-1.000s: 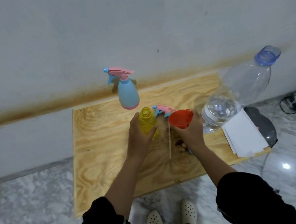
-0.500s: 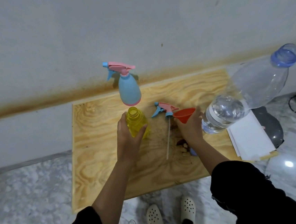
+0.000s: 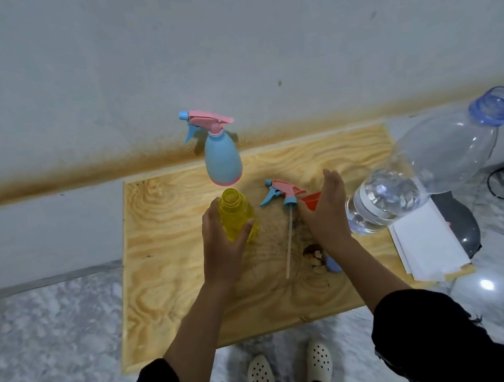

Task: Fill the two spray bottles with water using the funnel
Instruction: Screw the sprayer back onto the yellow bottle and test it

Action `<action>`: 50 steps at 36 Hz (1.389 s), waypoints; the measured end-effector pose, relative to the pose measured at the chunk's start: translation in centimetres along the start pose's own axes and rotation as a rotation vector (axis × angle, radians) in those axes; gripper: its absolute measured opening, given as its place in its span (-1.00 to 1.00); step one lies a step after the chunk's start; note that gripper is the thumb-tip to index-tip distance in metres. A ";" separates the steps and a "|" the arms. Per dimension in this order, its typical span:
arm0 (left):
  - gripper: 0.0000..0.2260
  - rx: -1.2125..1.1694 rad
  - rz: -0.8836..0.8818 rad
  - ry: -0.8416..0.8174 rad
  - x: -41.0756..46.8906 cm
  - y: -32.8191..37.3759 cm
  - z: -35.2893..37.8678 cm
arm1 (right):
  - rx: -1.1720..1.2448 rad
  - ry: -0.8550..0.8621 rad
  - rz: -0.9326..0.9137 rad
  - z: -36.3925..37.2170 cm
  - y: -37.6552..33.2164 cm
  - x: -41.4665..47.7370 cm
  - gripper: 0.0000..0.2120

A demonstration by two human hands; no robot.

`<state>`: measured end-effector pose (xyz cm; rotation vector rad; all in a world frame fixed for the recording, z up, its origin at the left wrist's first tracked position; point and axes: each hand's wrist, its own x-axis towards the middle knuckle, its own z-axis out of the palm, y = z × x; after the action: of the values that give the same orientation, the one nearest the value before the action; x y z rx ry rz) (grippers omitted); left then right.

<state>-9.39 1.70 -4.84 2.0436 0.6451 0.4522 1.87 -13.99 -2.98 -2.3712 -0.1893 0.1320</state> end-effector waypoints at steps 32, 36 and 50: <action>-0.32 0.009 0.058 0.054 0.1 -1.2 0.7 | -0.258 -0.211 -0.112 3.8 -1.8 6.4 -0.68; -0.34 -0.008 0.046 0.043 0.1 -1.0 0.5 | -0.049 -0.175 -0.096 3.3 -2.7 6.2 -0.67; -0.37 -0.022 -0.018 -0.031 -0.1 1.8 -1.0 | 0.588 0.093 -0.315 -5.5 -13.0 1.6 -0.72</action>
<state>-9.53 1.51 -2.79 2.0184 0.6361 0.4150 3.01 -8.13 9.98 -1.7342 -0.4140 -0.0679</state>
